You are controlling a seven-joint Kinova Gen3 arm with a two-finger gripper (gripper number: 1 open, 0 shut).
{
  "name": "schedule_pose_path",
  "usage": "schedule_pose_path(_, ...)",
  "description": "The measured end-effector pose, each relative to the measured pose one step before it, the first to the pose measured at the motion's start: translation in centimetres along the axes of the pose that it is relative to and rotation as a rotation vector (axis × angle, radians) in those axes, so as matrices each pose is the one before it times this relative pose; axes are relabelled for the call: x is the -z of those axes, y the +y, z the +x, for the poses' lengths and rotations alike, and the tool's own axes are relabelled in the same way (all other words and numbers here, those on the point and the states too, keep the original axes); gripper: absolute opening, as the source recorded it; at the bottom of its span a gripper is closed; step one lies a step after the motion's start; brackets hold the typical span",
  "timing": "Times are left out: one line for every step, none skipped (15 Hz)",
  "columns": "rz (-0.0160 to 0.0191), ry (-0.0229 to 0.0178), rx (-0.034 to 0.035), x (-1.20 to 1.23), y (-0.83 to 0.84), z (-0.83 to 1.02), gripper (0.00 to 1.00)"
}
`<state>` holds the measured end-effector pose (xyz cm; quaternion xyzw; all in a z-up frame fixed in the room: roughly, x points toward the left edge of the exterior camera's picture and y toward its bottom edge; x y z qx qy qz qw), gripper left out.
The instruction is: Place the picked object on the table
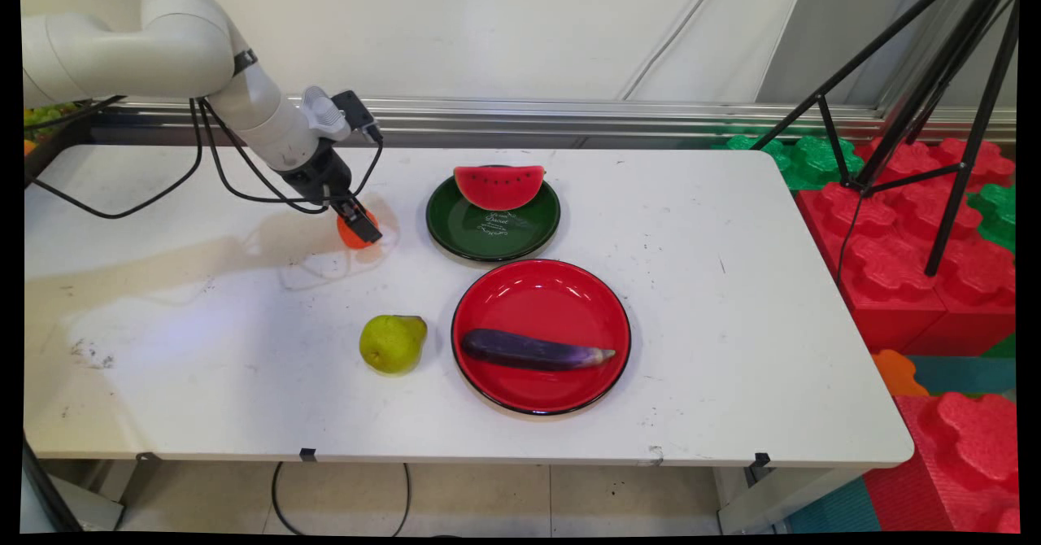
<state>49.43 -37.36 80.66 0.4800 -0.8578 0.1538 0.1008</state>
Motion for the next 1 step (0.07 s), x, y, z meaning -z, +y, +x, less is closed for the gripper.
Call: schedule_pose_path(-0.00114, 0.00237, -0.00474, -0.057, -0.097, -0.04, 1.0)
